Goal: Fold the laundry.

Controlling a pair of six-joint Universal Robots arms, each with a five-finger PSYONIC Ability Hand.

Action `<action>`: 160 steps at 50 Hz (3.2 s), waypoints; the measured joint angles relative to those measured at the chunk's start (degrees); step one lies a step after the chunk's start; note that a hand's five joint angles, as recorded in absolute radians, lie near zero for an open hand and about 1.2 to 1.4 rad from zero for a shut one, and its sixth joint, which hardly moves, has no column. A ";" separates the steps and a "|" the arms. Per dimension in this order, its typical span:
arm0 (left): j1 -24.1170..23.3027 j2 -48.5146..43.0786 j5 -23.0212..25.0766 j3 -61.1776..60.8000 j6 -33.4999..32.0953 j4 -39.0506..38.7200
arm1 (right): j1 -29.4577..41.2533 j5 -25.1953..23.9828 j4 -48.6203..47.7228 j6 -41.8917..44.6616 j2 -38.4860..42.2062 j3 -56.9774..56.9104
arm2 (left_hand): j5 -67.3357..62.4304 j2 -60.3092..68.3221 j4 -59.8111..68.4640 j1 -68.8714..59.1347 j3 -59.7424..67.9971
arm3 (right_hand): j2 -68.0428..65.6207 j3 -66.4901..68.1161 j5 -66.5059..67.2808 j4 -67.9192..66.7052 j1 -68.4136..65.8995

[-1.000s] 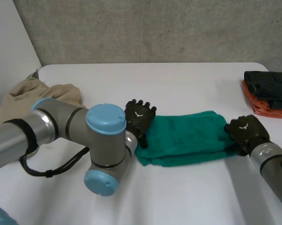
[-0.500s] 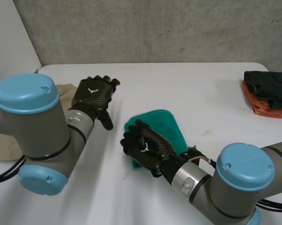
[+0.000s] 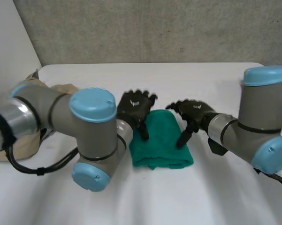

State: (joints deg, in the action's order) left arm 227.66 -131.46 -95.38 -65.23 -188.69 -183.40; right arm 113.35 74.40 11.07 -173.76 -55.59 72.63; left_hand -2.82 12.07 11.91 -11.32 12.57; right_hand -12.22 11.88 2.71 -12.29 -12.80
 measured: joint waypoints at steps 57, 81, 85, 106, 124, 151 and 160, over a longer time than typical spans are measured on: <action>6.78 18.07 40.82 0.97 -0.03 9.57 | 11.42 9.09 -47.41 26.81 0.41 29.44 | 0.00 0.00 0.00 0.00 0.00 | -1.37 2.73 0.37 -2.08 -0.22; 6.88 18.05 40.77 0.34 -0.13 9.26 | 10.83 7.54 -49.40 26.43 3.28 16.78 | 0.00 0.00 0.00 0.00 0.00 | -54.58 54.92 51.21 -56.16 -48.34; 6.87 19.03 40.67 1.02 -0.14 9.17 | 7.84 7.34 -49.33 25.03 1.23 10.83 | 0.00 0.00 0.00 0.00 0.00 | -54.58 54.92 51.21 -56.21 -48.34; 6.98 22.58 40.45 2.04 2.44 5.96 | -25.88 3.95 -50.20 13.67 4.02 -11.81 | 0.00 0.00 0.00 0.00 0.00 | -54.58 55.40 51.62 -56.27 -48.34; 6.64 19.18 40.41 0.60 2.40 5.96 | -45.77 -23.35 -53.96 15.07 28.05 -16.31 | 0.00 0.00 0.00 0.00 0.00 | -20.53 22.24 26.50 -22.86 -21.09; 5.37 20.82 37.48 2.31 2.82 5.38 | -50.50 3.73 -20.88 21.65 -6.22 -9.83 | 0.00 0.00 0.00 0.00 0.00 | -0.10 0.19 0.01 -0.04 -1.15; 10.80 22.33 14.82 9.89 5.79 3.62 | -37.52 10.88 -33.88 26.72 -13.77 -8.73 | 0.00 0.00 0.00 0.00 0.00 | -0.10 0.19 0.00 -0.04 -1.15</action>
State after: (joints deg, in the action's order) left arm 238.46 -109.13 -80.56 -55.34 -182.90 -179.78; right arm 75.83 85.28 -22.81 -147.04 -69.35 63.89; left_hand -2.82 12.06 11.91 -11.32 12.57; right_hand -12.31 12.08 2.71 -12.33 -13.95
